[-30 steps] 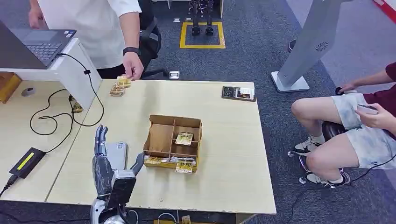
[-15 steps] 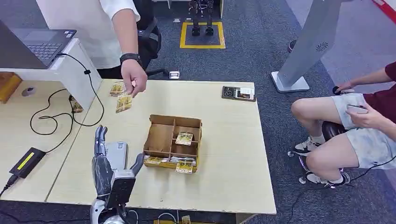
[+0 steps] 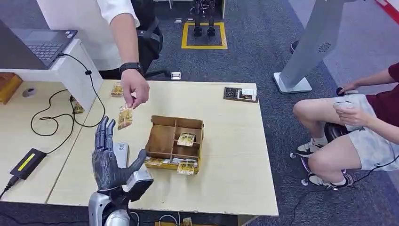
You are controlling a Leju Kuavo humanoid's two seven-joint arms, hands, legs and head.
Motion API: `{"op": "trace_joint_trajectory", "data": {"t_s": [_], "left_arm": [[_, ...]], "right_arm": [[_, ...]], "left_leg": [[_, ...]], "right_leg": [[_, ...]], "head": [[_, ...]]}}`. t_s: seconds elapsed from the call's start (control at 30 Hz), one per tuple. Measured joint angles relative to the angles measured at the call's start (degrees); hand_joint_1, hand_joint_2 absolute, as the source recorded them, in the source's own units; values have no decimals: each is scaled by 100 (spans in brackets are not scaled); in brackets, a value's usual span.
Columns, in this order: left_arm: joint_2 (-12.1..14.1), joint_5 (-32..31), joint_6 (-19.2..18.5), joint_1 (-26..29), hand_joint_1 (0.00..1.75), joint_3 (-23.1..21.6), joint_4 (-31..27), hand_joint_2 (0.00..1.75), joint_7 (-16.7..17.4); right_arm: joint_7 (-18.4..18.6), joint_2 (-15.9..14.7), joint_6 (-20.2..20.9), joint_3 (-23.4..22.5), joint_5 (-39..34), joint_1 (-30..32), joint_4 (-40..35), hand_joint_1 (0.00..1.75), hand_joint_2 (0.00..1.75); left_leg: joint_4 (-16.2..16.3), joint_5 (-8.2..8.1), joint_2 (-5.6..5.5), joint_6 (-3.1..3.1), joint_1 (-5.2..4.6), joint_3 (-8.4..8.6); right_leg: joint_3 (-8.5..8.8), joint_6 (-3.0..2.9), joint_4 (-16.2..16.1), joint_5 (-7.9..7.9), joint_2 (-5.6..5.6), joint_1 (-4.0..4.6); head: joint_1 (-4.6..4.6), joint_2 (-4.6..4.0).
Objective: Pass the card to the sensor for recognition and then transmit it.
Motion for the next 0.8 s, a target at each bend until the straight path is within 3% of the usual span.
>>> {"op": "trace_joint_trajectory", "data": {"t_s": [0.1,0.17,0.23,0.3,0.53,0.6,0.67,0.8], "left_arm": [[-446,-528,2,-216,0,807,116,175,-426],[-564,-600,2,-268,0,1086,155,175,-511],[-732,-839,11,-298,0,1342,170,175,-830],[-754,-1026,13,-331,0,1579,173,175,-950],[-793,-1538,15,-372,0,1877,173,175,-694],[-778,-1516,18,-367,2,1879,168,175,-468],[-780,-1566,17,-369,175,1877,164,175,-285],[-795,-1544,17,-379,175,1877,170,175,-487]], "right_arm": [[15,-214,-109,87,0,-107,493,0,175],[15,-275,-148,127,0,-136,623,0,175],[20,-350,-262,151,0,-163,782,0,175],[39,-412,-325,181,0,-212,930,0,175],[70,-548,-415,306,0,-245,1195,0,175],[118,-561,-408,347,-2,-243,1210,0,175],[140,-564,-404,400,-2,-242,1217,0,175],[135,-564,-391,426,0,-243,1217,0,175]], "left_leg": [[0,0,2,0,-4,2],[0,0,4,0,-4,5],[1,2,-3,0,-3,-2],[0,3,6,-3,-2,3],[0,3,9,-2,-3,0],[1,3,9,-2,-3,1],[2,3,9,-2,-3,2],[1,3,10,-2,-3,2]], "right_leg": [[-2,4,-1,4,4,-3],[-4,3,0,5,7,-3],[-3,4,0,4,-4,-3],[-10,3,1,5,10,-3],[-9,3,0,7,14,-3],[-10,3,-1,7,14,-3],[-13,3,-1,7,14,-3],[-13,3,-1,7,15,-3]], "head": [[9,0],[4,0],[0,0],[4,0],[0,0],[0,0],[-2,0],[-2,0]]}}
